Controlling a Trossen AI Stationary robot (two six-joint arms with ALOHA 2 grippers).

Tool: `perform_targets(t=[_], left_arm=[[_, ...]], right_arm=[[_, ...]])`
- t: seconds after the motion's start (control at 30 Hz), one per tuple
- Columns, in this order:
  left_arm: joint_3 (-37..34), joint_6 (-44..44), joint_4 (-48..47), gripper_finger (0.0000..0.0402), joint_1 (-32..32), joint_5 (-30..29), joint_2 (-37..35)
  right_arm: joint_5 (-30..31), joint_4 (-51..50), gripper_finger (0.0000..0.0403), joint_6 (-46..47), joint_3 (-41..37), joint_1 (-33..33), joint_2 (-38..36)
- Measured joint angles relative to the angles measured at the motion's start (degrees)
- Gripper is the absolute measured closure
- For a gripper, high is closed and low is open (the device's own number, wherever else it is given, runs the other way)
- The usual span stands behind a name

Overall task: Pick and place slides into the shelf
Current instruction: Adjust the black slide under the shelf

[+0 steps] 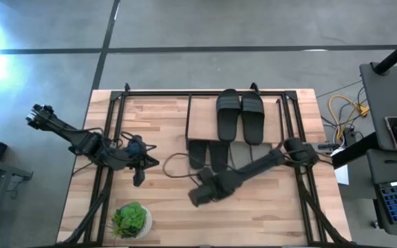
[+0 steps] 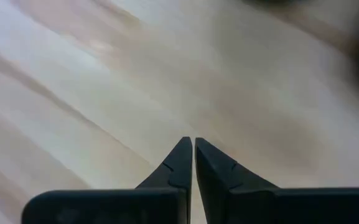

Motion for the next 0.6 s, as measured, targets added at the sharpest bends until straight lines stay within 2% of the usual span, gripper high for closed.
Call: perform_targets(t=[0.13,0.3,0.6], left_arm=[[0.0,0.0,0.6,0.0402,0.0,0.4,0.9],[0.0,0.0,2.3,0.0402,0.0,0.8,2.1],[0.0,-0.1,2.0,0.0402,0.0,0.9,3.6]], right_arm=[[0.0,-9.5,0.039,14.7,-1.5,4.3,-1.2],[-1.0,-9.5,0.039,25.6,-6.1,6.2,-3.1],[-0.6,0.4,0.039,23.9,-20.9,1.2,-13.4]])
